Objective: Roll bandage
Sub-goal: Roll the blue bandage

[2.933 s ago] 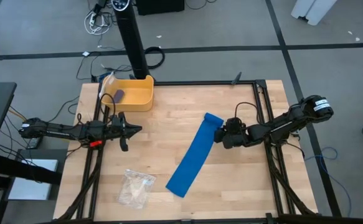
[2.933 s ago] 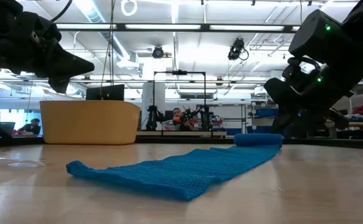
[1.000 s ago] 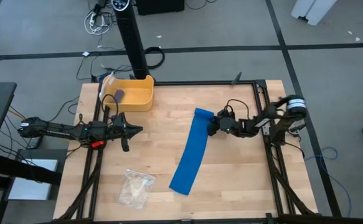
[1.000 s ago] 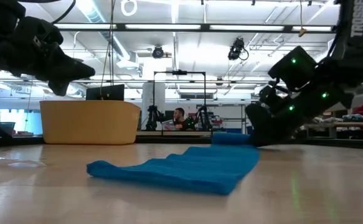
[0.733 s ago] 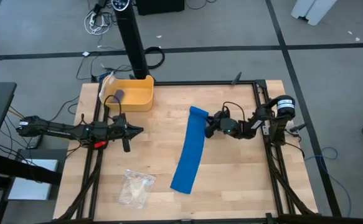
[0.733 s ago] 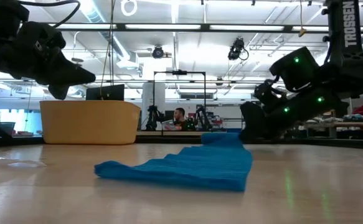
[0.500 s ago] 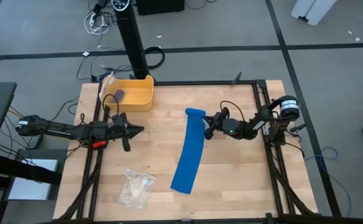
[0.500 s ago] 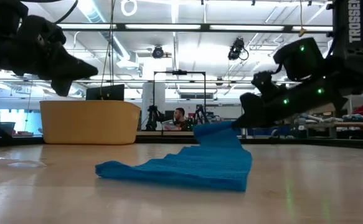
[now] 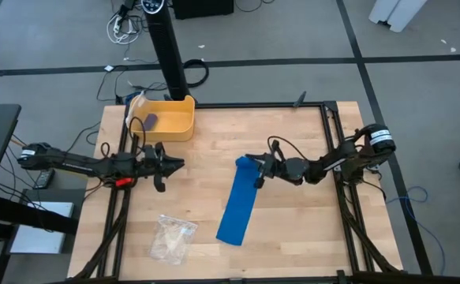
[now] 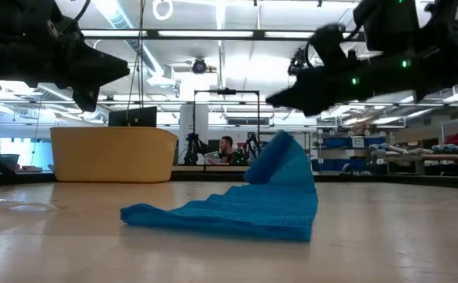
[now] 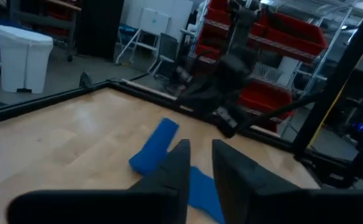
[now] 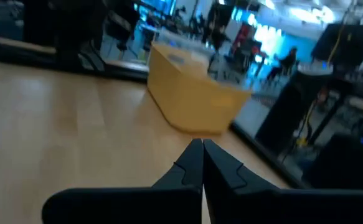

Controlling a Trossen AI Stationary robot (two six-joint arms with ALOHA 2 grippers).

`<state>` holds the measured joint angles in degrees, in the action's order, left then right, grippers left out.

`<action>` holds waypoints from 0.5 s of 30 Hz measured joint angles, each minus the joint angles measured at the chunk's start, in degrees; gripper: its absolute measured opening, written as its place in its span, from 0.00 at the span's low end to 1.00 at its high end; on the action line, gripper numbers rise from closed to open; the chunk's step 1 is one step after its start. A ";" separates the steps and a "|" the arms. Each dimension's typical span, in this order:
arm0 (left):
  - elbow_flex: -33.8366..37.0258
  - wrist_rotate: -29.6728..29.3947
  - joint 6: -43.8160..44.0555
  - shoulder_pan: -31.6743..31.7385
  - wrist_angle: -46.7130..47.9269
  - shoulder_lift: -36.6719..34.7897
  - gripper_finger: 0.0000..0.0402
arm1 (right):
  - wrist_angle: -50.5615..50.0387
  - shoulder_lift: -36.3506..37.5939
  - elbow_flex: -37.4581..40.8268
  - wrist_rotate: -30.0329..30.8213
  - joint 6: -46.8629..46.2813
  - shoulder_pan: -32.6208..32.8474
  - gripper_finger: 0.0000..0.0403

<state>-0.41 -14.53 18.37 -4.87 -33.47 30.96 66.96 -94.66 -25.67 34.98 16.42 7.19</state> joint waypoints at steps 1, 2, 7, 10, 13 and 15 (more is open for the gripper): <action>0.00 -0.17 0.00 0.01 0.11 0.59 0.23 | -0.87 0.51 -0.49 0.50 0.60 0.48 0.00; 0.00 -0.28 -0.02 0.01 0.13 1.17 0.25 | -1.76 0.87 -0.84 1.20 0.76 0.79 0.00; 0.01 -0.41 -0.02 0.01 0.11 3.90 0.34 | -8.25 1.31 -0.96 3.73 -5.95 1.56 0.02; 0.01 -0.41 -0.04 -0.01 0.07 5.16 0.35 | -13.53 1.32 -0.95 6.30 -13.57 2.73 0.06; 0.01 -0.41 0.03 0.00 0.05 6.27 0.35 | -18.04 1.32 -0.90 6.87 -20.12 5.00 0.13; -0.06 -0.11 0.17 -0.01 -0.09 7.22 0.35 | -20.85 1.32 -0.90 6.87 -24.07 7.09 0.17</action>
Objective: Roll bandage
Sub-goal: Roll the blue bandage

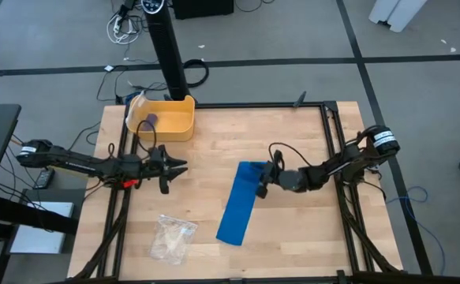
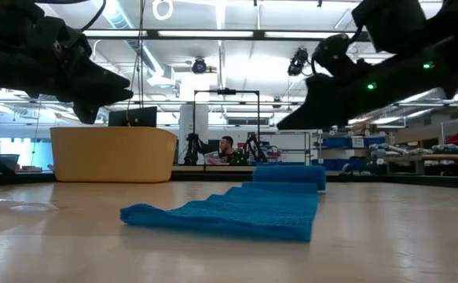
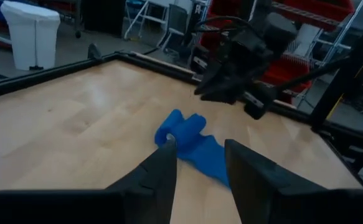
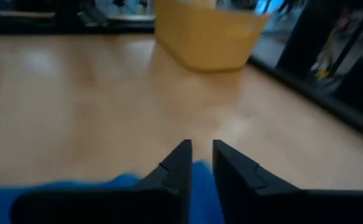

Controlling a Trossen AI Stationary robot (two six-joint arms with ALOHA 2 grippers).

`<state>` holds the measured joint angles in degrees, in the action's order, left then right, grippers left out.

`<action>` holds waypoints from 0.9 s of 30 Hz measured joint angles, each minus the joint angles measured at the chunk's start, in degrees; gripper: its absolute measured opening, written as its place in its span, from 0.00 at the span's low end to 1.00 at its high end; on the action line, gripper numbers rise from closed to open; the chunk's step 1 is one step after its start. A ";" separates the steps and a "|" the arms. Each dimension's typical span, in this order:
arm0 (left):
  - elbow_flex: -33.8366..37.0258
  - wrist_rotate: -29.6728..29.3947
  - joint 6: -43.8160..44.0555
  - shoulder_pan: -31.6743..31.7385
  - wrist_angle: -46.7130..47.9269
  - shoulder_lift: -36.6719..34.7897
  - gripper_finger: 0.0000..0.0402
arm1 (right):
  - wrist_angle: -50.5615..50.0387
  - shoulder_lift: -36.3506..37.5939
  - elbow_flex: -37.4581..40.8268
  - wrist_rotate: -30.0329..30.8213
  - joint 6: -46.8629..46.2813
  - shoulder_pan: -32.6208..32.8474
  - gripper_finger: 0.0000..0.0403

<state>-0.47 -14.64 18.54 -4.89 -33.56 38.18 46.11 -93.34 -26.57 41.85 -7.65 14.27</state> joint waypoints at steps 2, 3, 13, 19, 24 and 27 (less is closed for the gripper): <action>-0.44 1.75 0.08 0.00 0.48 1.69 0.35 | -2.40 0.27 0.00 -0.02 -3.50 2.31 0.20; -0.94 2.86 0.10 -0.06 0.45 2.69 0.35 | -3.32 0.68 0.00 -0.01 -5.42 3.41 0.22; -12.36 5.39 -4.68 -0.76 -0.41 24.08 0.26 | -23.92 6.35 0.00 2.51 -26.47 11.28 0.25; -21.45 4.11 -8.77 0.30 -7.09 43.65 0.16 | -26.84 5.14 0.00 3.65 -30.99 11.78 0.24; -26.11 8.30 -6.40 5.04 -14.00 57.27 0.02 | -27.87 4.37 0.03 4.39 -32.94 11.33 0.19; -27.45 11.30 -4.02 7.68 -20.26 64.08 0.02 | -28.81 4.39 0.04 5.01 -33.26 11.37 0.15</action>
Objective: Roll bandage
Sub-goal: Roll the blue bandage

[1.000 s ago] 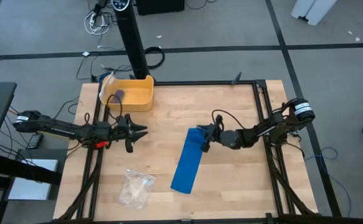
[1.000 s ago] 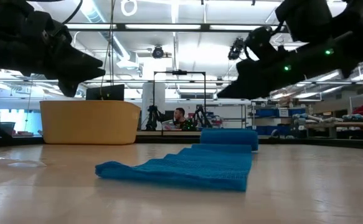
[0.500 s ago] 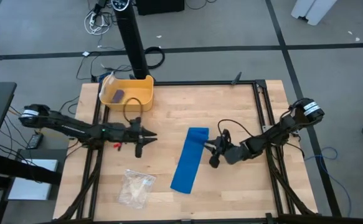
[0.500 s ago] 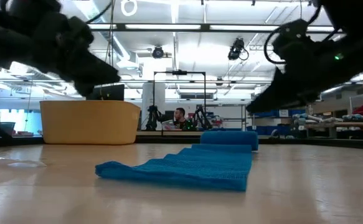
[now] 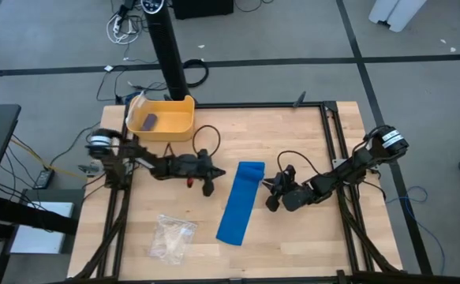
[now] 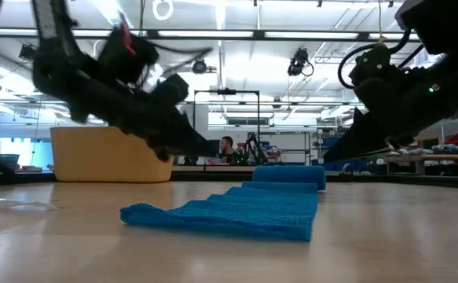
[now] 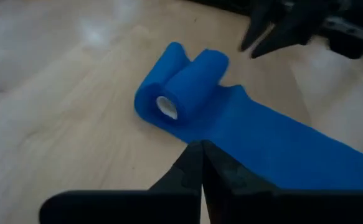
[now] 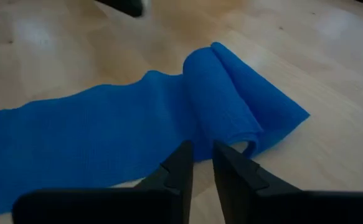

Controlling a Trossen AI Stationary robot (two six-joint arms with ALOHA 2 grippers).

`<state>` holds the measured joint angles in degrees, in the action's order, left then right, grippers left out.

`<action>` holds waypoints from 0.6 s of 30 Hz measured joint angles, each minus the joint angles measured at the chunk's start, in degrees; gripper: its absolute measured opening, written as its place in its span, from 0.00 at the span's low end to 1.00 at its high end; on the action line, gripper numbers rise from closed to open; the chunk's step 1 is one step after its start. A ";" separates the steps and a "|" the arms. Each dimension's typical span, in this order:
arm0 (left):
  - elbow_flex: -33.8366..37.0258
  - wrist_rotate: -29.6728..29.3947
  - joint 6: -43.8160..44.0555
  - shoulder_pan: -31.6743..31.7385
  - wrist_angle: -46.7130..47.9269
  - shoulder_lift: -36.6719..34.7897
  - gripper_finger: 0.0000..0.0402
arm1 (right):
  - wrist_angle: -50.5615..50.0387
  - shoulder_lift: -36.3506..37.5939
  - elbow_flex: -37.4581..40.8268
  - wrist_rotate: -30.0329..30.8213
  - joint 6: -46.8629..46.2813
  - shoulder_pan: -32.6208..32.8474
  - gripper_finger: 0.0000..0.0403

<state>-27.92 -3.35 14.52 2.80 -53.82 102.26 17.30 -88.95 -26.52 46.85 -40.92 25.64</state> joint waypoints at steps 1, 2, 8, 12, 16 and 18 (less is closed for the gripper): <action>-0.46 1.03 0.77 0.77 -1.92 2.04 0.03 | -0.20 0.00 0.00 0.02 0.01 -0.18 0.14; -1.03 2.59 1.23 1.46 -3.60 3.83 0.03 | -0.65 0.00 0.00 0.02 -0.04 -0.38 0.12; -6.73 13.34 5.29 3.03 -7.61 12.30 0.05 | -1.40 0.00 0.00 -0.02 -0.01 -1.44 0.07; -10.41 13.93 6.80 3.16 -8.25 15.48 0.11 | -1.71 0.00 0.02 -0.38 -0.06 -1.52 0.07; -11.15 11.80 7.25 3.14 -8.10 15.71 0.20 | -2.31 0.00 0.02 -1.97 -1.82 -1.48 0.09; -11.15 11.45 7.15 3.16 -7.95 15.66 0.24 | -3.03 0.00 0.04 -2.03 -2.68 -1.41 0.10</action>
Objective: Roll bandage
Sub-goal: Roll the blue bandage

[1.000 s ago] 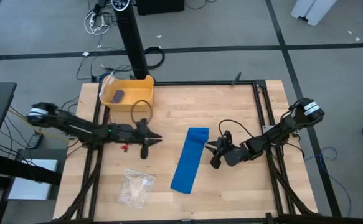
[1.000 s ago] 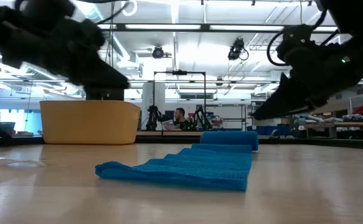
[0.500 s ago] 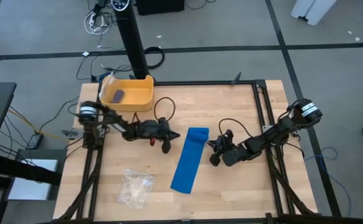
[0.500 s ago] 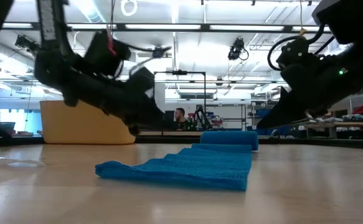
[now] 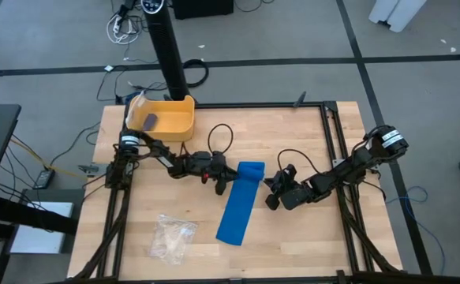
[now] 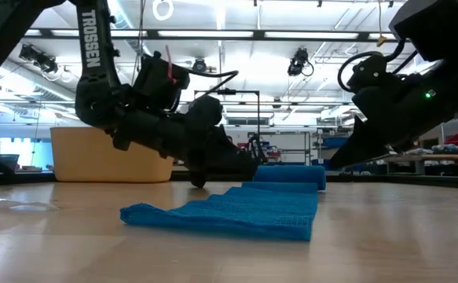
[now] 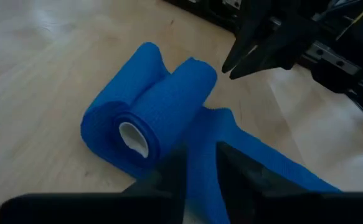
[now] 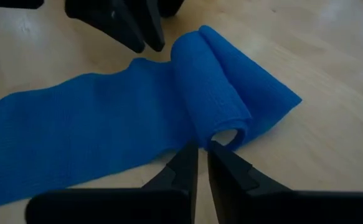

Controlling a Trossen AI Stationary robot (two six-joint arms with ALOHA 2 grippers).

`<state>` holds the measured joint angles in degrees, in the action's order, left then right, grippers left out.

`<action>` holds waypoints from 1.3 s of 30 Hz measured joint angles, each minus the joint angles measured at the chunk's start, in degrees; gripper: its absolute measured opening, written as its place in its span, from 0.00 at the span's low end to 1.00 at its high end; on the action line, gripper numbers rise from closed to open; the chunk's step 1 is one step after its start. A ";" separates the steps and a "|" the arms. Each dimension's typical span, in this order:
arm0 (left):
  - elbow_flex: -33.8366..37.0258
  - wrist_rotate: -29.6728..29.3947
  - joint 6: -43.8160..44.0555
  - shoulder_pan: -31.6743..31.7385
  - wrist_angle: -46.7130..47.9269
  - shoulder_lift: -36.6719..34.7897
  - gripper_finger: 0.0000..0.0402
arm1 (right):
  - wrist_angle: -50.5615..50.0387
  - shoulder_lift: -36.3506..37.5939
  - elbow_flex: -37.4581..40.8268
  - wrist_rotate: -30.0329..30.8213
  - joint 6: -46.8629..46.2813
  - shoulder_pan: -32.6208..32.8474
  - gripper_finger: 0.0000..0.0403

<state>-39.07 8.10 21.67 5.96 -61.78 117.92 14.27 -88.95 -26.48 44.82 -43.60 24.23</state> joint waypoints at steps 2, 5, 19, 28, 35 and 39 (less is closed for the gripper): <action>-0.04 -0.95 -0.02 -0.02 0.45 -0.01 0.28 | -0.53 0.00 0.00 -0.02 -0.58 0.00 0.11; -0.13 -2.83 -0.03 -0.07 1.33 -0.08 0.33 | -0.79 0.00 0.00 0.00 -1.42 0.02 0.11; 0.00 -17.38 -6.49 -4.71 0.87 0.16 0.36 | -0.75 0.00 0.00 -0.02 -1.46 1.29 0.11; -0.14 -16.43 -6.41 -3.41 0.62 0.16 0.36 | -1.44 0.00 0.00 -0.28 -0.54 1.01 0.11; -5.44 -11.22 -7.68 -2.86 9.28 0.10 0.36 | -1.66 0.00 0.01 -3.07 1.23 -1.97 0.11; -9.07 -11.26 -8.15 -2.74 18.04 0.03 0.36 | -1.60 0.00 0.02 -4.72 2.68 -3.69 0.11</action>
<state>-48.14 -3.16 13.53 3.22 -43.74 117.95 12.67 -88.95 -26.46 40.09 -40.91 20.54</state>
